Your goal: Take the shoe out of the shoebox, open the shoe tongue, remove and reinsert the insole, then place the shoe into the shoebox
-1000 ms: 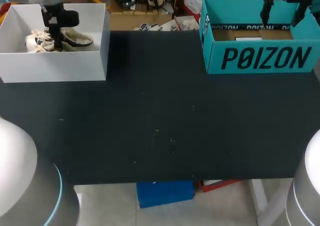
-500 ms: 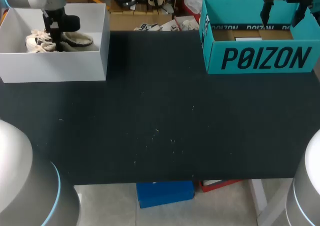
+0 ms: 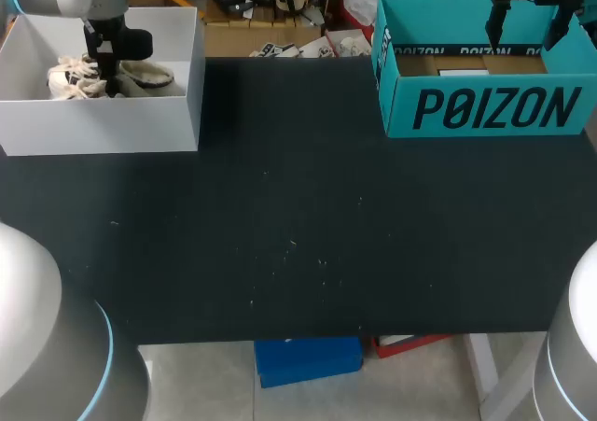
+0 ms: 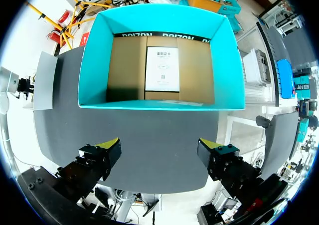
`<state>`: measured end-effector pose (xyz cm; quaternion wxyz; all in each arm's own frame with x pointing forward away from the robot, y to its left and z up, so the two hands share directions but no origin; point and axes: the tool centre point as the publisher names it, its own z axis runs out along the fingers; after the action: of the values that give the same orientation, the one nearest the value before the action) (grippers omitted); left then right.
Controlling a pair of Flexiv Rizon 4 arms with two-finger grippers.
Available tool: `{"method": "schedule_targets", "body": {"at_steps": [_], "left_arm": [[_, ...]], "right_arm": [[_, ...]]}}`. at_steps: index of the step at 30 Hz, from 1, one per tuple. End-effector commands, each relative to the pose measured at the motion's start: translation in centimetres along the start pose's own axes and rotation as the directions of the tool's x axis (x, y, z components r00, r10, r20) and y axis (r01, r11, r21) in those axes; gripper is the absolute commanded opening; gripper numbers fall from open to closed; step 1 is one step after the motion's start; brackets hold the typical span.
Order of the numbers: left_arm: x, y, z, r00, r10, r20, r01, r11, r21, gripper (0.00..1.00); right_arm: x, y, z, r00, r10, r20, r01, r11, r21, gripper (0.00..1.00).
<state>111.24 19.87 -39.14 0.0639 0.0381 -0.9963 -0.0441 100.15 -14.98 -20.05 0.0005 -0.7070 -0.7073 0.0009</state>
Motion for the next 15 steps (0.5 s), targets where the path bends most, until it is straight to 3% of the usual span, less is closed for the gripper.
{"method": "schedule_targets", "body": {"at_steps": [1, 15], "left_arm": [[0.5, 0.5, -2.1, 1.0, 0.008, 0.005, -0.008, 1.0, 0.015, 0.0], [0.0, 1.5, -8.3, 0.998, 0.049, 0.037, -0.05, 0.998, 0.025, 0.0]], "right_arm": [[0.0, 0.0, 0.0, 1.0, 0.0, 0.0, 0.0, 1.0, 0.0, 1.0], [0.0, 0.0, 0.0, 1.0, 0.0, 0.0, 0.0, 1.0, 0.0, 1.0]]}}
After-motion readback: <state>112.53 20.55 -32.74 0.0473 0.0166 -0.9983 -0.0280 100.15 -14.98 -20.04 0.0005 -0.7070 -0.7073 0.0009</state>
